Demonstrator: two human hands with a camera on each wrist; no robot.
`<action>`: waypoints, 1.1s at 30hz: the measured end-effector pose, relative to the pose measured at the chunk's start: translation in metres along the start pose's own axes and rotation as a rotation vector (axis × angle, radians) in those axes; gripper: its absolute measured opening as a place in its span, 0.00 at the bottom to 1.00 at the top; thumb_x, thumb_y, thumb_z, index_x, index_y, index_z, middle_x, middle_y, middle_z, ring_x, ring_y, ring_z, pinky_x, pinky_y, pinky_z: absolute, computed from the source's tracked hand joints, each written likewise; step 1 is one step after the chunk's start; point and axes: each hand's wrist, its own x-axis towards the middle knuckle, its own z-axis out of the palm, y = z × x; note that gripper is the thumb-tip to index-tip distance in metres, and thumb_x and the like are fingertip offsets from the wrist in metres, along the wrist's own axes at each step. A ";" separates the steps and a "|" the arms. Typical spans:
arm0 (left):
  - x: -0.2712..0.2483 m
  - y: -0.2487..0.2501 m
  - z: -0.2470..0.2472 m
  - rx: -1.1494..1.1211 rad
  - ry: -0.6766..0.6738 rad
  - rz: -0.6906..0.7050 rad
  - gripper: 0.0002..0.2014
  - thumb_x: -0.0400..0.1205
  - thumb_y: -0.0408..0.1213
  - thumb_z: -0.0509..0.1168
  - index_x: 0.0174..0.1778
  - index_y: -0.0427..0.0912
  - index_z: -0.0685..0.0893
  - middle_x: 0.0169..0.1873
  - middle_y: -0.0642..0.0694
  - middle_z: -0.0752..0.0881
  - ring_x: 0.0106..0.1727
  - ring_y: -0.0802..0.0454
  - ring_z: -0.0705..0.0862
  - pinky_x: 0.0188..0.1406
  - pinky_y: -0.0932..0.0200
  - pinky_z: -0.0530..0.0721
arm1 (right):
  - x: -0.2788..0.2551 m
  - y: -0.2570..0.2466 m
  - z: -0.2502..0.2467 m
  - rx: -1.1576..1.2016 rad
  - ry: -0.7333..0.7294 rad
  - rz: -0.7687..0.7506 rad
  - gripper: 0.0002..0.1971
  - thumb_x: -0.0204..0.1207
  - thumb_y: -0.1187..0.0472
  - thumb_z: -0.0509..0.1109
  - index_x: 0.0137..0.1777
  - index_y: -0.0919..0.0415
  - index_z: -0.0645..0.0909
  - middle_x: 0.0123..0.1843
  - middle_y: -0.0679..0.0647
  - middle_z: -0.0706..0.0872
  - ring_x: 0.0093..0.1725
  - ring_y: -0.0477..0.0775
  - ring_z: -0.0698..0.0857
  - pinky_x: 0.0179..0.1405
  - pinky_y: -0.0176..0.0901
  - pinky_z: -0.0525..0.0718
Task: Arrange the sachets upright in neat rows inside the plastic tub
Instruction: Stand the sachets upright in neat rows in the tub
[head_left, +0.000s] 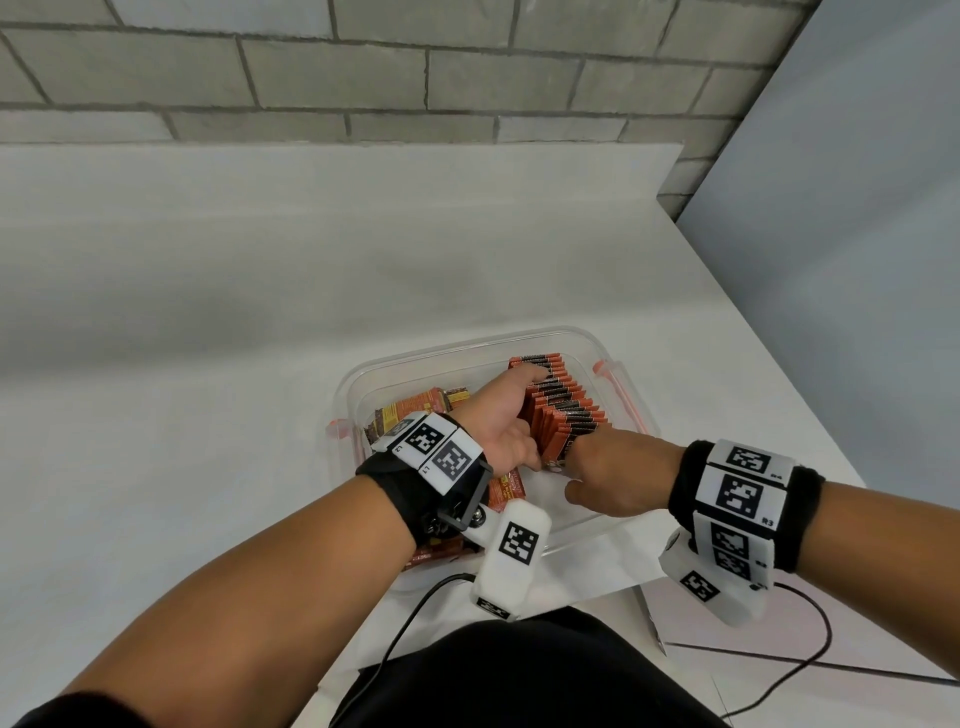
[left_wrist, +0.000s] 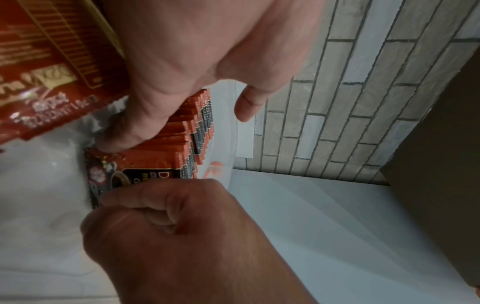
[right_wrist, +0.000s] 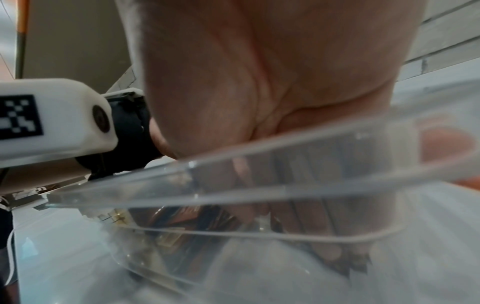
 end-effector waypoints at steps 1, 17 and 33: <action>0.000 0.000 0.000 -0.006 -0.004 0.002 0.16 0.85 0.47 0.58 0.45 0.36 0.77 0.50 0.33 0.83 0.50 0.39 0.83 0.57 0.41 0.75 | 0.000 0.000 0.000 0.000 0.003 -0.005 0.17 0.80 0.58 0.61 0.29 0.58 0.66 0.30 0.51 0.73 0.30 0.51 0.72 0.28 0.38 0.69; -0.016 0.008 0.000 -0.025 -0.003 0.029 0.15 0.86 0.45 0.57 0.44 0.35 0.74 0.45 0.34 0.82 0.44 0.41 0.83 0.45 0.45 0.79 | -0.014 -0.004 -0.008 0.066 0.025 -0.019 0.13 0.79 0.61 0.61 0.33 0.63 0.73 0.33 0.55 0.77 0.33 0.54 0.74 0.28 0.37 0.68; -0.098 0.058 -0.154 0.461 0.380 0.498 0.09 0.79 0.47 0.68 0.52 0.50 0.87 0.30 0.50 0.75 0.24 0.57 0.66 0.16 0.67 0.58 | 0.015 -0.041 -0.028 0.623 0.046 0.024 0.16 0.76 0.60 0.72 0.63 0.57 0.77 0.51 0.55 0.84 0.44 0.54 0.87 0.42 0.48 0.90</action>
